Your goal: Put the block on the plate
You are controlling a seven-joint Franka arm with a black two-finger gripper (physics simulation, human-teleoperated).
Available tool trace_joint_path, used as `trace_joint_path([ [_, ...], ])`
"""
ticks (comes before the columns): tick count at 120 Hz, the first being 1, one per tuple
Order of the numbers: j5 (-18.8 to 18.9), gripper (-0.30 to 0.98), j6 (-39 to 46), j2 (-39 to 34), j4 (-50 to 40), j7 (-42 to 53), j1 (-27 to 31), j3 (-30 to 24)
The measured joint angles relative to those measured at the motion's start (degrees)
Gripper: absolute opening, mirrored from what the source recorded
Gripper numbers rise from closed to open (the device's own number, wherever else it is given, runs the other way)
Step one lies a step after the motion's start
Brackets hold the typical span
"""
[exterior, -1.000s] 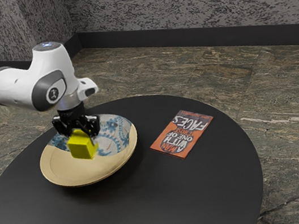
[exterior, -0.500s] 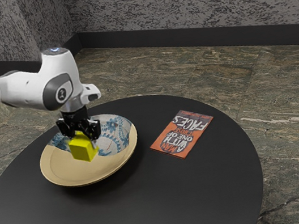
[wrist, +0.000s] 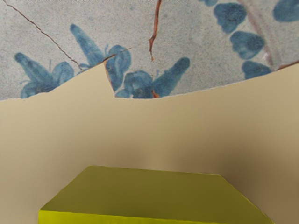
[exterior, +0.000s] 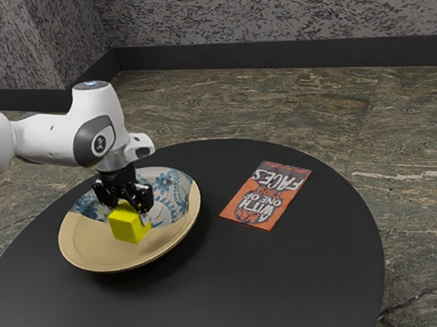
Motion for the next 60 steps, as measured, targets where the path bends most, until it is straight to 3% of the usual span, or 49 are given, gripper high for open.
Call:
trace_joint_path([
  [26, -0.44, 0.59, -0.11, -0.29, 0.06, 2.06, 0.20, -0.26],
  [60, -0.79, 0.66, -0.72, -2.95, -0.10, 3.73, -0.51, -0.66],
])
